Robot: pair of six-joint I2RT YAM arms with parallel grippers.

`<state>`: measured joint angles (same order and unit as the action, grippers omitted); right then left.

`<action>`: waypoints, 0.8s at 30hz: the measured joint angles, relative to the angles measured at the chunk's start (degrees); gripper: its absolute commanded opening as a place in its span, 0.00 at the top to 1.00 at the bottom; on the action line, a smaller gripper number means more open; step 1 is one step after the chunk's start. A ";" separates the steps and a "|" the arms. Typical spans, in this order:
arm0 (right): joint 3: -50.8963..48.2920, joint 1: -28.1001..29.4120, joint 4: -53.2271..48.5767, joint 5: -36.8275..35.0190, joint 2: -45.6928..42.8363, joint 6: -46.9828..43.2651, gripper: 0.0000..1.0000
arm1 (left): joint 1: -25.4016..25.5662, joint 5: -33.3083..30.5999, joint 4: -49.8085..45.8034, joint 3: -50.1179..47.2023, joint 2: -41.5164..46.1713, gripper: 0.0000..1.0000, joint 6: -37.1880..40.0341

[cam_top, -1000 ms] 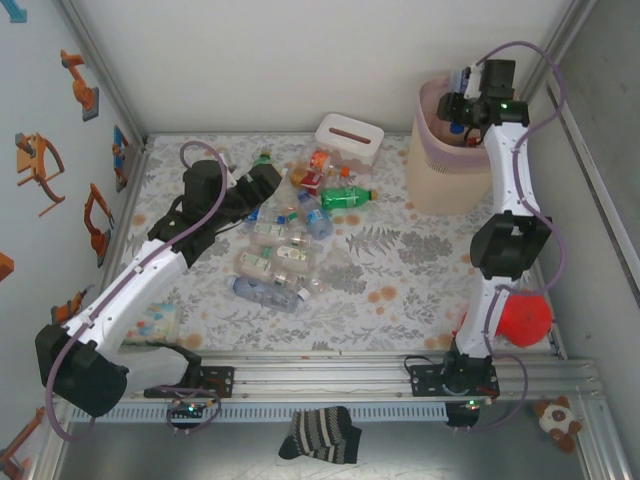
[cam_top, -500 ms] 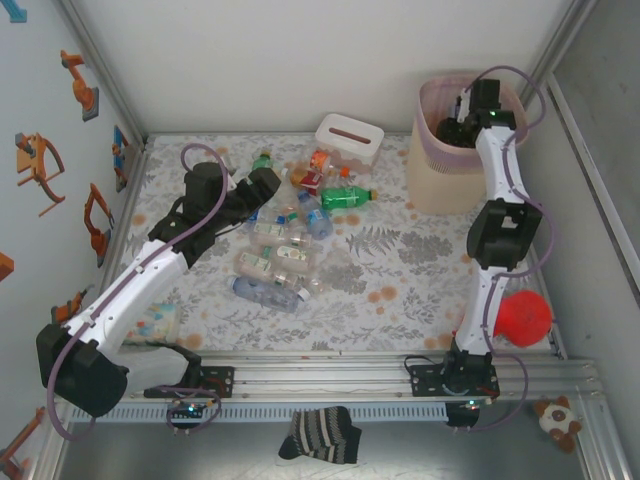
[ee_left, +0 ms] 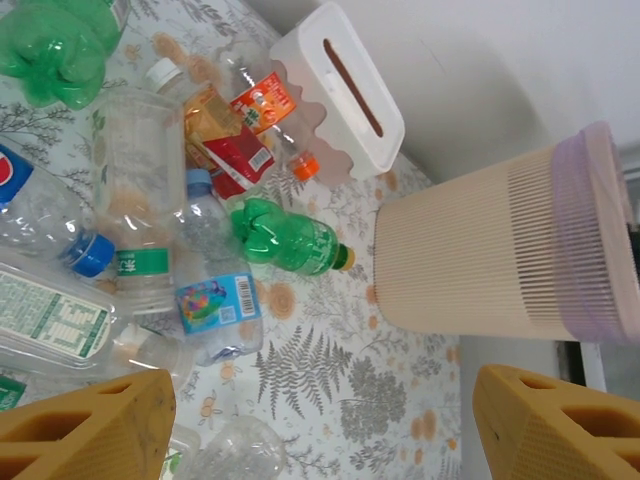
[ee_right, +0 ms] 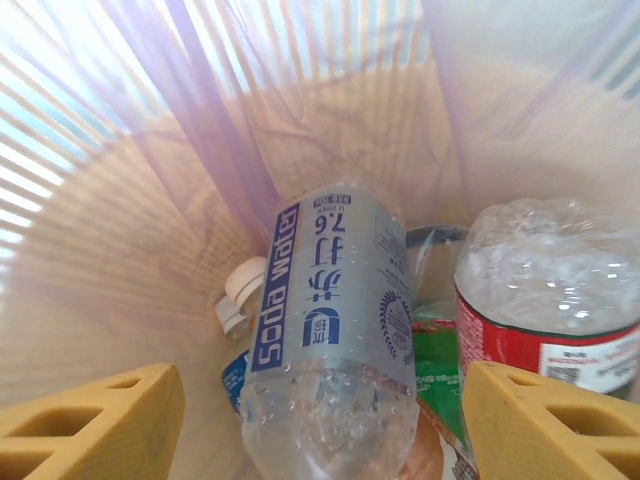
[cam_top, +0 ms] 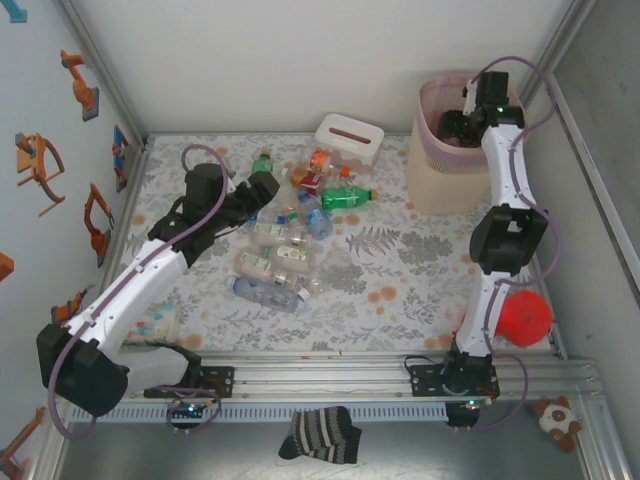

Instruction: Put the plastic bottles in the bin

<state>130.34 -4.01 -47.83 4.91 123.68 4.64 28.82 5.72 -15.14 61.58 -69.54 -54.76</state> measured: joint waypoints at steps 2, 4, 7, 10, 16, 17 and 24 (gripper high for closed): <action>0.00 0.00 0.00 0.24 -1.84 0.00 0.28 | -0.04 -0.37 -1.81 0.70 -0.72 0.22 1.27; -0.02 0.02 -0.02 0.61 -3.91 0.00 0.28 | -0.07 -0.96 -4.09 1.99 -1.77 0.22 2.93; -0.79 0.02 0.07 1.55 -7.23 0.04 0.28 | -0.04 -2.62 -8.26 4.44 -3.32 0.22 5.77; -3.15 0.02 0.13 2.27 -10.93 0.31 0.28 | -0.04 -5.55 -13.11 6.69 -4.22 0.24 7.56; -10.56 0.24 1.60 3.82 -17.46 1.88 0.28 | 0.00 -14.14 -23.80 7.82 -4.90 0.28 2.64; -11.67 0.33 1.92 4.07 -18.27 2.14 0.28 | 0.07 -15.08 -24.76 7.19 -4.76 0.28 0.98; -18.27 1.27 3.80 5.99 -22.97 3.39 0.29 | 4.57 -17.33 -28.92 -2.38 -3.72 0.28 -11.52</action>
<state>112.07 -2.74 -44.03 10.90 100.71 8.03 33.39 -11.62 -44.05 59.20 -73.25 -66.28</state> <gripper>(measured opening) 0.715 0.717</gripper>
